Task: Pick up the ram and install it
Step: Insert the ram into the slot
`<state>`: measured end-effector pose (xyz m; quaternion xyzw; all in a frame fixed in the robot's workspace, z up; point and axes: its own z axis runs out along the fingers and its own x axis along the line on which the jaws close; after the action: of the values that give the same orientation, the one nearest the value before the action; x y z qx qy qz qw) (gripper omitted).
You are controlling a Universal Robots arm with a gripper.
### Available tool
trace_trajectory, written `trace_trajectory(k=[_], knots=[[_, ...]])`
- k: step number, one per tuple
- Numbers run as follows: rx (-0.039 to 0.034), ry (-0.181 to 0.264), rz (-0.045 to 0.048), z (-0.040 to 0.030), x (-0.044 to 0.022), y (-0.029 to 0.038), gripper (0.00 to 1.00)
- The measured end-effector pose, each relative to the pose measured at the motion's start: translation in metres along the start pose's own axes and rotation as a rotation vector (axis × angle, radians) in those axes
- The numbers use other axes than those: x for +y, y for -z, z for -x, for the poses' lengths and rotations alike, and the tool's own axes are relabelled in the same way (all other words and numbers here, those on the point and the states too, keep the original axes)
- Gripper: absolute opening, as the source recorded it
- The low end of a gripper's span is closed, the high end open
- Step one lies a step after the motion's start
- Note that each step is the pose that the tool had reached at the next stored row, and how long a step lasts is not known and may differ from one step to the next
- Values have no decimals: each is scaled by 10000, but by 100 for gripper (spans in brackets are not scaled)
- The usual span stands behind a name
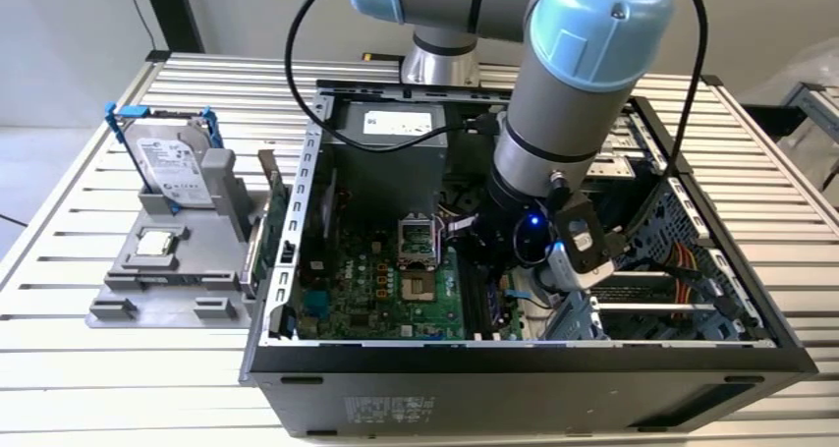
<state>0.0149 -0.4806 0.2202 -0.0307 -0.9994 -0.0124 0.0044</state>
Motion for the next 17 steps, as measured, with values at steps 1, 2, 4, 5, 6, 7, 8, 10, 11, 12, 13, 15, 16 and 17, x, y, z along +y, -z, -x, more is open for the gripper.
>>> trace_trajectory(k=[1,2,4,5,6,7,8,10,11,12,13,15,16,17], knots=[[0,0,0,0,0,-1,0],[-1,0,2,0,2,-4,0],[0,1,2,0,6,-7,0],[0,1,1,0,7,-8,0],[0,0,-1,0,6,-7,0],[0,0,-1,0,6,-7,0],[0,0,0,0,7,-8,0],[0,0,0,0,7,-8,0],[0,0,0,0,7,-8,0],[0,0,1,0,7,-9,0],[0,0,0,0,7,-9,0],[0,0,0,0,7,-9,0],[0,0,0,0,7,-9,0],[0,0,0,0,7,-9,0]])
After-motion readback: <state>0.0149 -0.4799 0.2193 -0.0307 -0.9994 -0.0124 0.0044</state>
